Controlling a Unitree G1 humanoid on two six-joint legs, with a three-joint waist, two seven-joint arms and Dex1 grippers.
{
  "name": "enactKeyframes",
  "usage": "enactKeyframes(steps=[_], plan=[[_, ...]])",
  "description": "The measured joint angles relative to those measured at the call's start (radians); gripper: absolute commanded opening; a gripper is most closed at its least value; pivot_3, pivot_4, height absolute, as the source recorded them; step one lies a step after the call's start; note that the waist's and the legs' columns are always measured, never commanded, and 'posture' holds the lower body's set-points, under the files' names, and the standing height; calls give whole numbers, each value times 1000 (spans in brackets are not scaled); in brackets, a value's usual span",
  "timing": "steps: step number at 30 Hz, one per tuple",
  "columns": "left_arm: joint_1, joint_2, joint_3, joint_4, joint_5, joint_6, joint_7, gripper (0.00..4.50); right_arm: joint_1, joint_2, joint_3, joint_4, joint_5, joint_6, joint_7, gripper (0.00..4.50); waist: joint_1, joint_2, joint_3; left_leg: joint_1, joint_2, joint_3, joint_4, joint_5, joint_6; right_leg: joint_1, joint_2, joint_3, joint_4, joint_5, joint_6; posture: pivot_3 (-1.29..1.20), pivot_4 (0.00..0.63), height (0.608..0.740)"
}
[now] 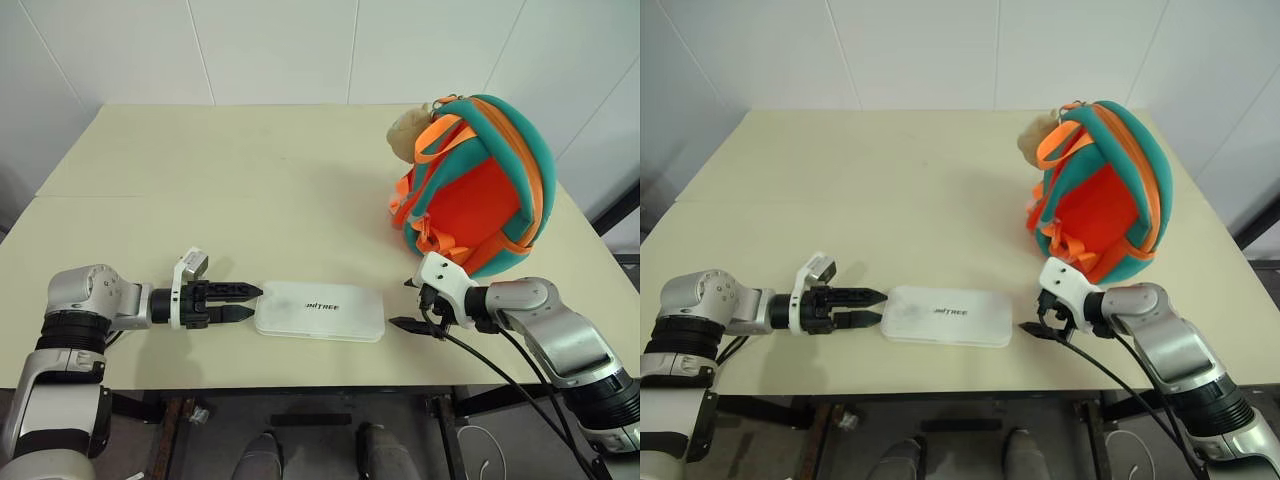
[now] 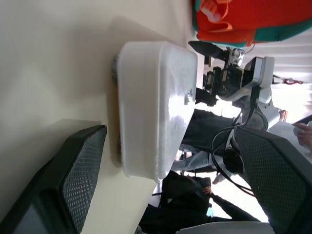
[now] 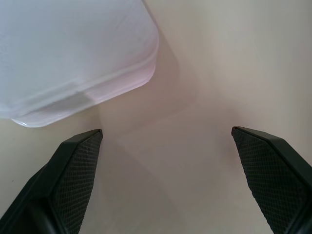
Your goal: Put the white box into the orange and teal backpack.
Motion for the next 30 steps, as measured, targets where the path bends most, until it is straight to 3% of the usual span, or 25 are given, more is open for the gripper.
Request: enactKeyframes(steps=[27,30], plan=[[-127,-82,-210,108,153,-108,-261,4499,-18,19,23,0,-6,-1,-5,4485,4,0,0,-1,0,0,0,0,0,0,0,0,-1,0,1,0,150,740],[-131,-89,-222,108,171,-126,-273,3925,-18,20,23,0,-6,-1,-5,4500,4,0,0,-1,0,0,0,0,0,0,0,0,-1,0,1,0,150,740]])
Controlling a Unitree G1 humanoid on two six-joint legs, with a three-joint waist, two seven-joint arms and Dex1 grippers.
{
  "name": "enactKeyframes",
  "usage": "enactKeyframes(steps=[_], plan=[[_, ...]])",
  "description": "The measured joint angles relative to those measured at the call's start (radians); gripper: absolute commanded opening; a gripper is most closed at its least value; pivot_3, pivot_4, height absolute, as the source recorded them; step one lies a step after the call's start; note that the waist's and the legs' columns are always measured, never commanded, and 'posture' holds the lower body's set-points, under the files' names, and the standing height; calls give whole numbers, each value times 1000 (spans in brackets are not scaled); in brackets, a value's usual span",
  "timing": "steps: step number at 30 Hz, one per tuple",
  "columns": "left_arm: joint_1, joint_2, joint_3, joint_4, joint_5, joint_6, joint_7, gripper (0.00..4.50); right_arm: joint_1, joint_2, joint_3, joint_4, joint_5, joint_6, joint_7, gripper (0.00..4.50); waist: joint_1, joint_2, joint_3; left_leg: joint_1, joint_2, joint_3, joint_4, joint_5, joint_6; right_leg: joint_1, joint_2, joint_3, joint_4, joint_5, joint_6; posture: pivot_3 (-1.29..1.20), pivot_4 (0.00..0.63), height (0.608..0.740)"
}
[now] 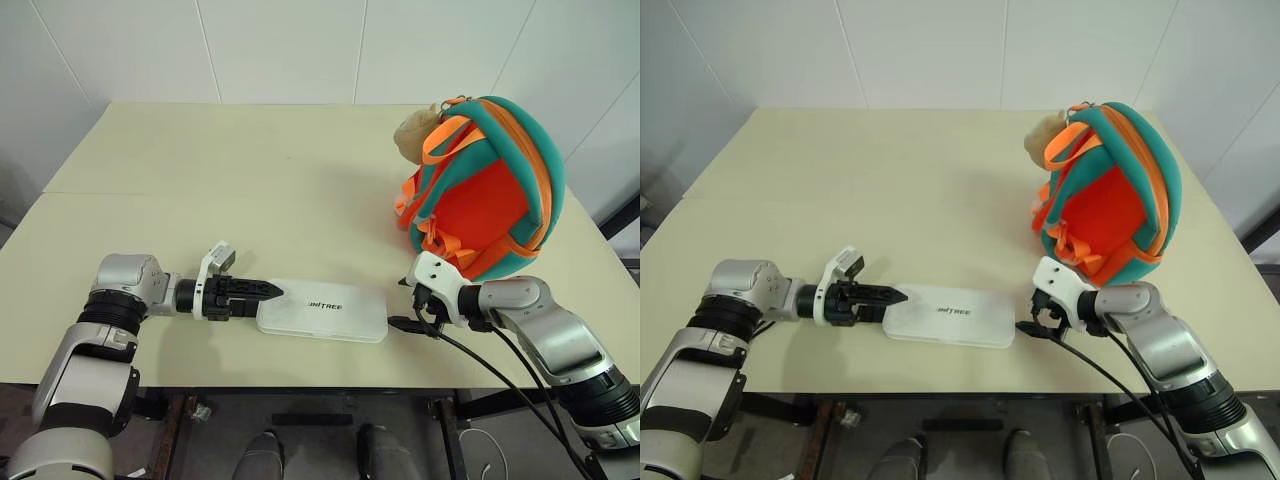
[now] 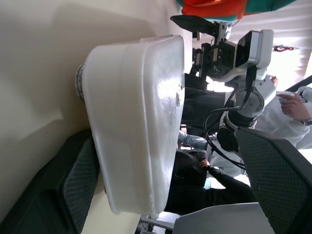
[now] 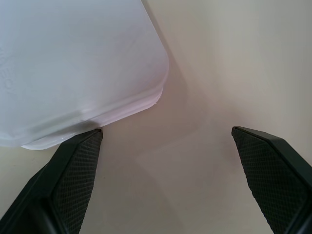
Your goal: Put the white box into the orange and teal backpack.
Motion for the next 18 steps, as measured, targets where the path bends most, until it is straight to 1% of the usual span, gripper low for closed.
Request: enactKeyframes(steps=[6,8,11,18], plan=[[1,-18,-27,0,53,-40,-3,2050,0,1,0,0,0,0,0,4500,-1,0,0,0,0,0,0,0,0,0,0,0,0,0,1,0,150,740],[5,-17,-20,0,52,-43,-26,1561,0,1,-1,2,-3,0,0,4500,-2,0,0,0,0,0,0,0,0,0,0,0,0,0,1,0,150,740],[5,-20,-9,0,49,-46,-41,1364,0,1,-1,3,-10,0,0,4500,-1,-1,0,0,0,0,1,0,0,0,0,0,0,0,0,0,150,740],[13,-21,13,-23,50,-60,-34,1352,-5,10,-17,12,-10,0,-18,4500,-1,-1,0,-1,0,0,2,0,0,1,0,0,0,0,0,0,150,740]])
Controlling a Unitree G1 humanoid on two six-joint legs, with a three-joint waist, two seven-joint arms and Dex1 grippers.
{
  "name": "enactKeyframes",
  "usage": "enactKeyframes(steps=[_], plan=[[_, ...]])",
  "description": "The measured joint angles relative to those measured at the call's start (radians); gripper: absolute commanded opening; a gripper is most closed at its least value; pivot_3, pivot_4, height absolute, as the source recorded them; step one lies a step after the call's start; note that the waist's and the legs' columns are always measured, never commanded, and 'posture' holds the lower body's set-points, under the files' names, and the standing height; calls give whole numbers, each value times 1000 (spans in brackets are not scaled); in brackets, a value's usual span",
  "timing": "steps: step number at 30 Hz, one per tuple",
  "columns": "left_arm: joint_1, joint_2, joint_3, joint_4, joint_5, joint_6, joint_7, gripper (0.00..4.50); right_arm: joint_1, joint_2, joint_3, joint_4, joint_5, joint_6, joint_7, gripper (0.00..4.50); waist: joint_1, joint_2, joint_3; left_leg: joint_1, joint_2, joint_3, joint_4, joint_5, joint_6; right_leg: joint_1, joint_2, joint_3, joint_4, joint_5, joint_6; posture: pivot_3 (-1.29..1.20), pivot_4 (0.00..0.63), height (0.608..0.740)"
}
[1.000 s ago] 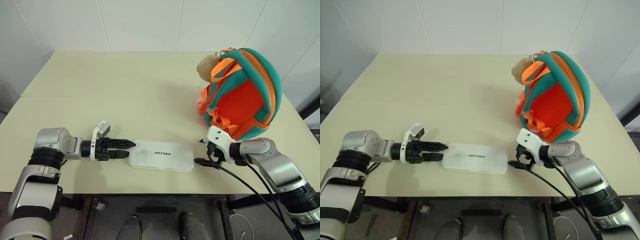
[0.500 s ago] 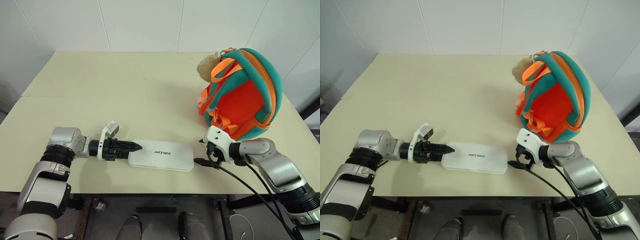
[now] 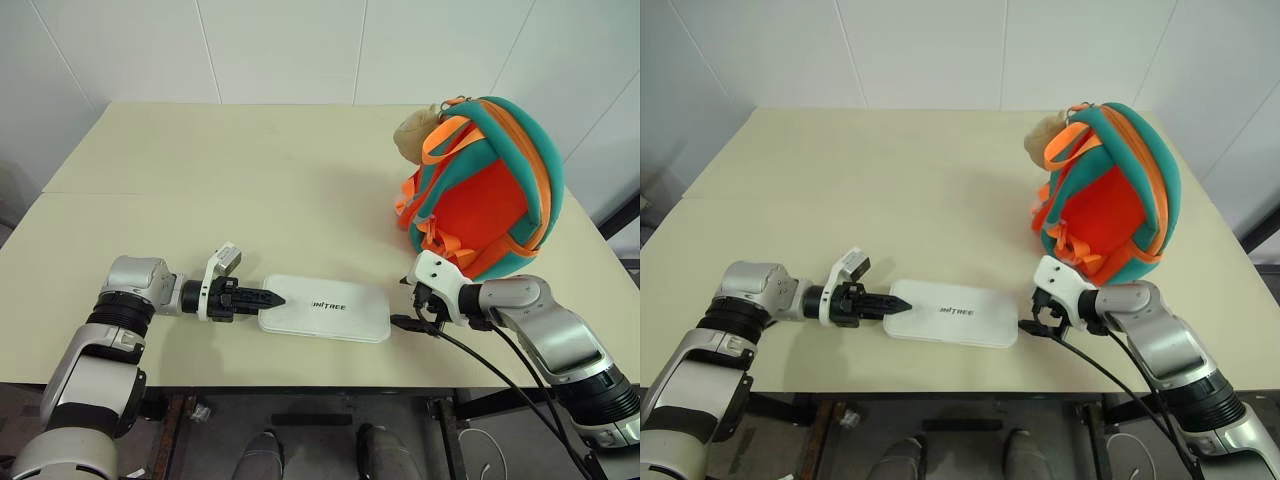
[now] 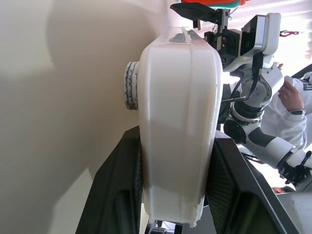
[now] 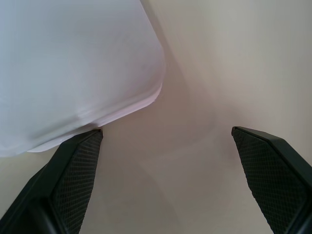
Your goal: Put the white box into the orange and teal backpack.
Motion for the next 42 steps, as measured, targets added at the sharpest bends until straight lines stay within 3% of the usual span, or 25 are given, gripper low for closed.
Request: enactKeyframes(steps=[4,10,12,14,18,25,36,39,42], plan=[[13,0,33,-45,-1,-3,19,1352,-4,26,-59,5,16,3,-36,4500,-1,0,0,0,0,0,0,0,0,0,0,0,0,0,0,0,150,740],[42,19,155,-154,-39,50,113,1351,-3,121,-253,-14,76,46,-179,4500,-2,0,0,0,0,0,-2,0,0,-2,0,0,1,1,1,0,150,740],[53,20,220,-184,-59,82,154,1312,3,147,-310,-29,103,79,-220,4500,-2,0,0,0,0,0,-3,0,0,-2,0,0,1,1,3,0,150,740],[62,17,304,-201,-78,116,203,1269,12,170,-371,-59,137,122,-258,4500,-2,0,0,0,0,0,-4,0,0,-3,0,0,2,7,14,0,150,740],[78,-48,480,-260,-123,177,313,1269,7,203,-463,-93,188,168,-326,4500,-1,0,0,0,0,-1,-6,0,-1,-3,0,0,1,7,14,0,150,740],[79,-180,653,-330,-165,236,480,1269,-127,282,-473,12,224,145,-396,4500,-6,0,0,0,0,0,-6,0,-1,-3,0,0,1,8,15,0,150,740],[62,-294,856,-336,-197,233,673,1269,-348,378,-408,318,191,-39,-449,4500,-4,0,0,0,0,-1,-6,0,-2,-3,0,0,1,9,16,0,150,740],[38,-315,929,-330,-199,195,743,1269,-409,404,-409,409,174,-86,-500,3895,-4,0,0,0,0,0,-6,0,-2,-3,0,0,0,9,16,0,150,740],[34,-323,975,-330,-212,172,786,1269,-413,411,-408,419,175,-100,-503,2890,-5,0,0,0,0,0,-7,0,-3,-3,0,0,-1,9,17,0,150,740]])
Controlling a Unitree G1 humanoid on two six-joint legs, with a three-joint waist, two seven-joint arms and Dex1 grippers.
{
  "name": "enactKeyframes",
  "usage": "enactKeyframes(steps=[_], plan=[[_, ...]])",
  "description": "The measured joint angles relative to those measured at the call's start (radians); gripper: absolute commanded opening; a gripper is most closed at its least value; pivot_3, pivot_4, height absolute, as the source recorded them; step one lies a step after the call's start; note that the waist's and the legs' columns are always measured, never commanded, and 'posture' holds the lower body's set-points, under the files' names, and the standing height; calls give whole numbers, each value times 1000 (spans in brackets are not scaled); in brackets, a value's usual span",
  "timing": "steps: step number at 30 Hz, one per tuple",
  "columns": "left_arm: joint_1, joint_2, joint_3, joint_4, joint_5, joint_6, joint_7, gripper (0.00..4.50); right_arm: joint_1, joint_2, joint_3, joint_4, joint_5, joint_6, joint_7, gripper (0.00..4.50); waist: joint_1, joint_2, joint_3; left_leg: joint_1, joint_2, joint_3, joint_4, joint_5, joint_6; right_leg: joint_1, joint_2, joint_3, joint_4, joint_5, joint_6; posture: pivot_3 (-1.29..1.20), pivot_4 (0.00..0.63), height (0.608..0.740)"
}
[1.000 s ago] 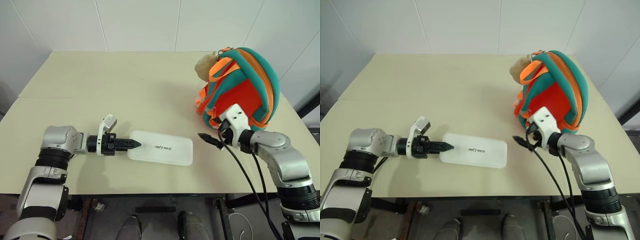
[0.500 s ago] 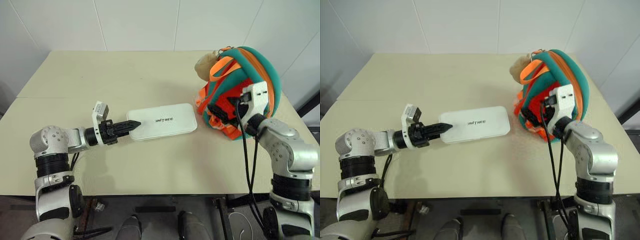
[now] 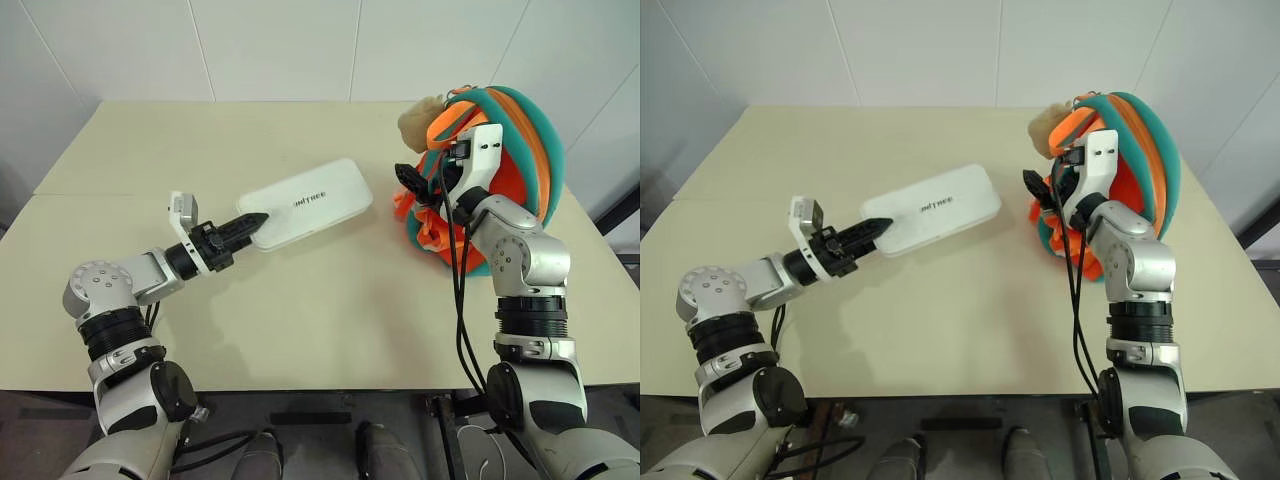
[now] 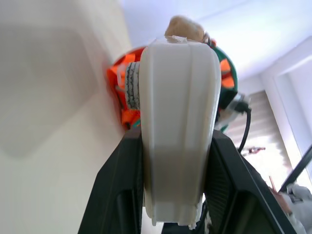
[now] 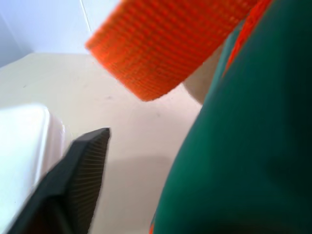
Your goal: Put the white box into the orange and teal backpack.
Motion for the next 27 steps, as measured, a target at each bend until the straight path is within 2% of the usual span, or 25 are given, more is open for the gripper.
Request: enactKeyframes(steps=[7,9,21,27], plan=[[-26,35,63,76,-9,-87,85,1269,0,1,1,-31,14,8,2,526,-1,0,0,0,0,0,0,0,0,0,0,0,0,0,0,0,150,740],[-32,54,62,91,-13,-106,90,1269,0,1,2,-69,35,37,11,0,-1,0,0,0,0,0,-1,0,0,0,0,0,0,0,0,0,150,740],[-112,218,-40,328,7,-309,49,1269,65,-57,95,-502,317,299,205,0,-1,1,0,-2,0,0,-5,-1,-1,-2,0,0,0,-1,1,0,150,740],[-167,293,-119,442,41,-387,-17,1269,102,-167,132,-669,481,369,345,0,1,0,1,-2,0,1,-5,-2,0,-2,0,0,-2,-1,1,0,150,740]])
